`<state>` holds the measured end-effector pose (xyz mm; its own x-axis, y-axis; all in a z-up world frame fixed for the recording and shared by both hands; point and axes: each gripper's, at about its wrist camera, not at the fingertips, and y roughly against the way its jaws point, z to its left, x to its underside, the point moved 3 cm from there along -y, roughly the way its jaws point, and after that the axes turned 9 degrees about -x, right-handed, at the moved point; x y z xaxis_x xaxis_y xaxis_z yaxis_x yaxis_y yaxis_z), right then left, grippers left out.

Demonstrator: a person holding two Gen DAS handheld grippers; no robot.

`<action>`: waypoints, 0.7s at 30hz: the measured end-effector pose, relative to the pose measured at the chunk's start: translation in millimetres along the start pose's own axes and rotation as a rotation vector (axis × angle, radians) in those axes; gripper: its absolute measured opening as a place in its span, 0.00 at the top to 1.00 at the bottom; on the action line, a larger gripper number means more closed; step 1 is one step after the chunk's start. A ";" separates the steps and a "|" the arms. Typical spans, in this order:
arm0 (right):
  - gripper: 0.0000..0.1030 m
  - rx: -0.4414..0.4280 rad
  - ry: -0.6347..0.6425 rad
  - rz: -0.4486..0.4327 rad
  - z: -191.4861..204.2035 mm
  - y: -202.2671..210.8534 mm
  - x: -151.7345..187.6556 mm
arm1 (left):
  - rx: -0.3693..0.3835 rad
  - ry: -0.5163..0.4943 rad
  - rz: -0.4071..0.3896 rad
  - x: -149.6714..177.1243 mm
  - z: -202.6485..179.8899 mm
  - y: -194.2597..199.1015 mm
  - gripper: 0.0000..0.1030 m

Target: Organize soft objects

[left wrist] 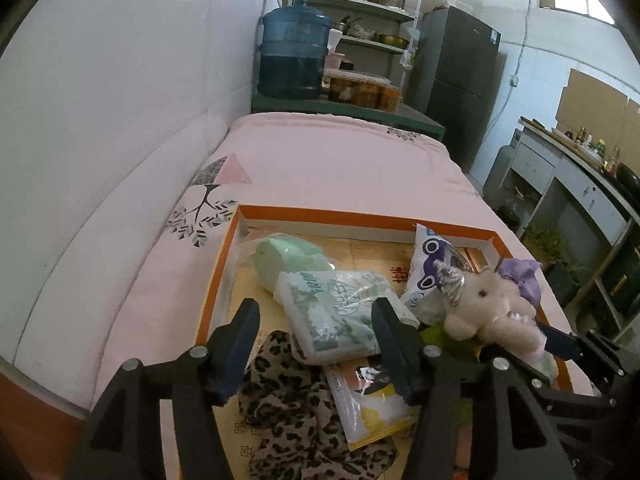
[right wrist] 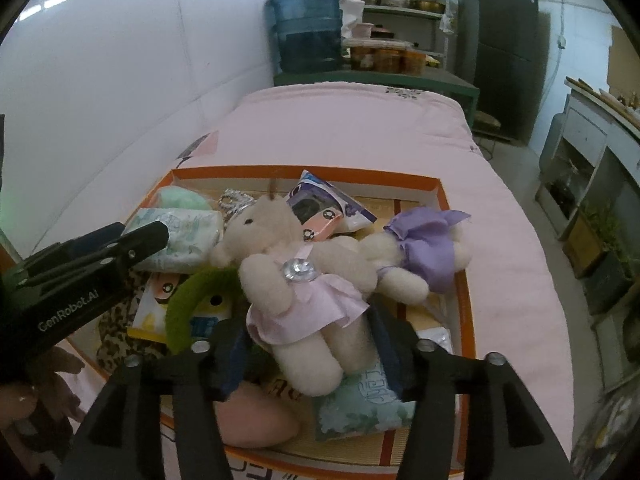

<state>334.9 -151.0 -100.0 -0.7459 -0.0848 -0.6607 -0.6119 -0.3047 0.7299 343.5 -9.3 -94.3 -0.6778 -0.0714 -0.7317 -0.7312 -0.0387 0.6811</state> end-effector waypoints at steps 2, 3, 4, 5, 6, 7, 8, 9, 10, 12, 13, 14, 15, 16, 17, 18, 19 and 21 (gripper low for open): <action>0.31 0.007 -0.001 -0.003 -0.7 0.1 0.4 | -0.004 -0.004 0.000 0.1 0.4 -0.5 0.44; 0.30 0.005 -0.001 -0.005 -0.3 0.5 0.8 | -0.007 -0.006 0.000 0.4 0.1 -0.2 0.44; 0.29 0.001 -0.004 -0.006 -0.6 0.6 1.2 | -0.010 -0.008 0.000 0.7 0.0 0.1 0.44; 0.29 -0.002 -0.007 -0.006 -1.1 0.9 1.7 | -0.011 -0.007 -0.001 0.9 -0.1 0.6 0.44; 0.29 -0.003 -0.010 -0.007 -1.4 1.3 2.1 | -0.012 -0.006 0.000 1.2 -0.1 1.2 0.43; 0.29 -0.004 -0.012 -0.009 -1.5 1.8 2.5 | -0.012 -0.006 0.000 1.4 -0.3 1.8 0.43; 0.29 -0.006 -0.013 -0.011 -1.4 2.6 3.0 | -0.013 -0.006 -0.002 2.1 -0.7 3.5 0.43; 0.29 -0.007 -0.015 -0.013 -1.4 3.5 3.2 | -0.014 -0.006 -0.006 2.4 -0.8 4.9 0.43; 0.28 -0.007 -0.017 -0.016 -1.4 4.9 3.5 | -0.014 -0.007 -0.010 2.6 -0.7 6.2 0.41; 0.28 -0.012 -0.022 -0.022 -1.0 8.0 3.8 | -0.013 -0.009 -0.016 2.9 -0.8 8.6 0.35; 0.27 -0.016 -0.024 -0.025 -0.5 10.3 4.1 | -0.013 -0.010 -0.020 3.1 -1.1 10.7 0.34; 0.26 -0.016 -0.026 -0.030 -0.2 12.7 4.6 | -0.011 -0.011 -0.024 3.3 -1.6 12.5 0.33; 0.26 -0.016 -0.028 -0.036 0.1 15.6 4.9 | -0.008 -0.012 -0.028 3.7 -2.0 15.0 0.33; 0.25 -0.017 -0.030 -0.044 0.5 18.7 5.0 | -0.006 -0.013 -0.031 3.4 -1.7 16.2 0.32; 0.25 -0.018 -0.030 -0.048 1.1 21.1 5.2 | -0.004 -0.013 -0.034 3.3 -1.9 17.7 0.32; 0.25 -0.017 -0.031 -0.052 1.6 23.6 5.2 | -0.002 -0.012 -0.036 3.4 -2.1 19.7 0.31; 0.25 -0.015 -0.030 -0.055 2.2 25.3 5.2 | -0.001 -0.012 -0.038 3.0 -2.1 21.2 0.31; 0.25 -0.013 -0.029 -0.060 3.3 29.7 5.3 | 0.000 -0.012 -0.042 3.2 -2.0 24.5 0.31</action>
<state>311.8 -157.4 -81.2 -0.7151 -0.0381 -0.6980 -0.6529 -0.3203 0.6864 323.6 -12.5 -79.9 -0.6471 -0.0578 -0.7602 -0.7593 -0.0416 0.6494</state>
